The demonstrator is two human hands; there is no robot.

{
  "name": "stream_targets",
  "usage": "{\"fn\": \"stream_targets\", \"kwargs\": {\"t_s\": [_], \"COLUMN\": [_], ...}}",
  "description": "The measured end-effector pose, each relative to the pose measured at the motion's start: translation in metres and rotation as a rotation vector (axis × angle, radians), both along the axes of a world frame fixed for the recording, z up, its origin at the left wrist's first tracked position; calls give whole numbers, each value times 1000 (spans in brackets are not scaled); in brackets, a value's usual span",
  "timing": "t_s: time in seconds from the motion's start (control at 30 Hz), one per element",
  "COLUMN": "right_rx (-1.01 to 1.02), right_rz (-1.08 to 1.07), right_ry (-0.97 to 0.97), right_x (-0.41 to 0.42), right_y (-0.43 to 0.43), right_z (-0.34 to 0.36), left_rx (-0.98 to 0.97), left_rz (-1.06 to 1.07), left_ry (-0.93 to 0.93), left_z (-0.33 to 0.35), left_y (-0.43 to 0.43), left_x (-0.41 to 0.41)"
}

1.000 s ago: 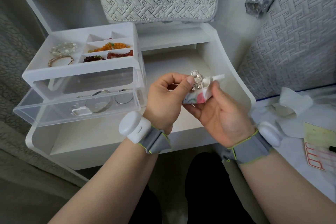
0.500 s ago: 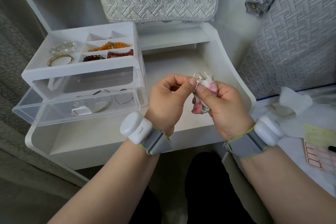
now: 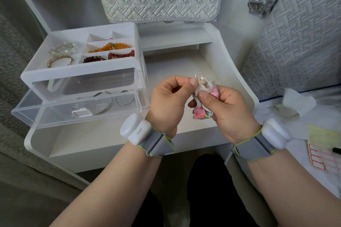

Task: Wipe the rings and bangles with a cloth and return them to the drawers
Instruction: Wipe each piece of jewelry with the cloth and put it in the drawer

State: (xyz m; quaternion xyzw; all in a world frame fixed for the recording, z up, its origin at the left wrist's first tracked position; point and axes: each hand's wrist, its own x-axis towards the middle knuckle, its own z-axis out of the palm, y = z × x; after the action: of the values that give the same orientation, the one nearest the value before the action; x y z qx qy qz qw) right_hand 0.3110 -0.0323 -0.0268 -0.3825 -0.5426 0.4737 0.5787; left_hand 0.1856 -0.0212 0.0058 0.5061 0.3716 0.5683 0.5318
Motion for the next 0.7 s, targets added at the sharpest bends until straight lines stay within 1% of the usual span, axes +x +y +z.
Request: {"fn": "stream_targets", "kwargs": {"t_s": [0.13,0.33,0.43,0.47,0.53,0.6,0.7], "right_rx": [-23,-12,-76,-129,-223,-248,-243], "right_rz": [23,-58,-77,-94,-119,-88,-49], "right_ry": [42,-22,-89,-75,12,122,289], "right_x": [2,1,2,3,3,1,-1], "right_y": [0,-3,-2,-2,-2,-2,-1], "right_z": [-3,0,-5,-8,-11,-8,0], "left_rx": [2,-5,-10,-7,-9,-25,-46], "left_rz": [13,17,49,51,45,31,-48], "left_ry": [27,15,6,2,-13,-24,-45], "left_z": [4,7,9,10,12,11,7], "left_y": [-3,-5,-5,-4,-3,-3,-5], "left_x": [1,1,-1,-1,-2,-1,3]}}
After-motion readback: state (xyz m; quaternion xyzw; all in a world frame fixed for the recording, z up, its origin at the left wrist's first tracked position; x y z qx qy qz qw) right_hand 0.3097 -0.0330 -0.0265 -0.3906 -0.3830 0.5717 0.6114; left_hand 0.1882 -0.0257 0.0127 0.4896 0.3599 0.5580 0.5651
